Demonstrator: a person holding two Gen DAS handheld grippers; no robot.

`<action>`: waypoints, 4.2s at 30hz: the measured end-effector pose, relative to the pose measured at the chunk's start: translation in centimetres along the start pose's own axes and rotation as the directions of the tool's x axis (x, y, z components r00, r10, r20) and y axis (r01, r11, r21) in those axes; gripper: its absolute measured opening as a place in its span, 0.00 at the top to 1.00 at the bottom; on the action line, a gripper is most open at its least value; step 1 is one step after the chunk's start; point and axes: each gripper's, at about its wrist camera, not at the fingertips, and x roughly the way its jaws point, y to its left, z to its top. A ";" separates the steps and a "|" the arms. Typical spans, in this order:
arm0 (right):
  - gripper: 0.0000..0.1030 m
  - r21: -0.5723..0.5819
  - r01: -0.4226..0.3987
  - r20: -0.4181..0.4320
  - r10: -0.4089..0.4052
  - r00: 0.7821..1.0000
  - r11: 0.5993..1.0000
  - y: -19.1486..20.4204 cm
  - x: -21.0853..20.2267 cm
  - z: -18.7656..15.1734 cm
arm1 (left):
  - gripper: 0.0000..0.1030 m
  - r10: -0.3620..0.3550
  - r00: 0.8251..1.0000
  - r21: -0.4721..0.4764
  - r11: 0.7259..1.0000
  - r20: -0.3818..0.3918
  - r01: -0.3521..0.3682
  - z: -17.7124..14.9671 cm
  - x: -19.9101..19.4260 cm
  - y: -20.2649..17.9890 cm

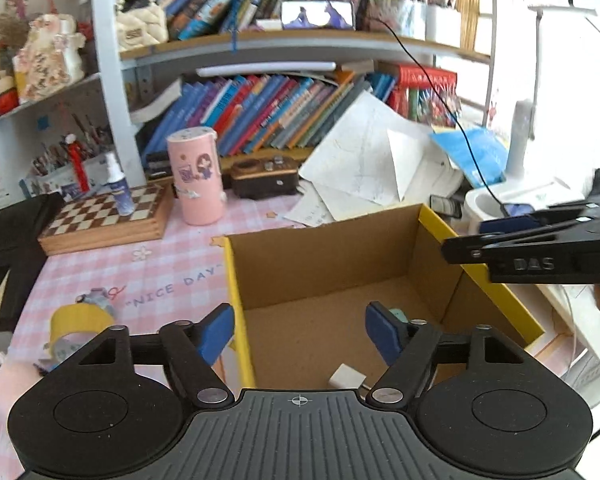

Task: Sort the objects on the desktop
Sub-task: 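Open the left tool dropping the charger while the right tool drops the lighter into the box, then withdraw both tools from the box back toward the table, then reach the left tool to the pink plush pig while the right tool reaches the yellow tape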

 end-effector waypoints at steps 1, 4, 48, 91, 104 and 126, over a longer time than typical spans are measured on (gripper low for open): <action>0.58 0.011 0.016 0.014 -0.017 1.000 1.000 0.2 -0.7 -0.4 | 0.25 0.001 1.000 -0.007 1.000 0.005 -0.001 -0.2 -0.4 0.3; 0.54 0.056 0.076 0.052 -0.079 0.996 0.996 0.7 -2.8 -1.8 | 0.20 0.014 1.000 -0.023 1.000 0.016 -0.013 -1.4 -1.7 0.9; 0.51 0.105 0.109 -0.101 -0.099 0.990 0.988 25.7 -8.2 -16.9 | 0.20 0.080 0.989 -0.137 0.986 -0.122 -0.096 -19.2 -15.2 15.0; 0.40 -0.034 -0.069 -0.102 0.065 0.993 0.997 31.3 -0.5 -11.4 | 0.18 0.218 0.966 -0.258 0.934 -0.137 -0.247 -18.1 -13.5 22.2; 0.35 -0.082 -0.126 -0.118 0.116 0.986 0.989 29.5 6.1 -6.2 | 0.18 0.256 0.952 -0.322 0.898 -0.168 -0.299 -14.2 -7.9 23.8; 0.23 -0.092 -0.172 -0.123 0.160 0.979 0.981 27.9 14.3 -0.6 | 0.08 0.276 0.943 -0.411 0.850 -0.184 -0.329 -9.7 0.1 26.8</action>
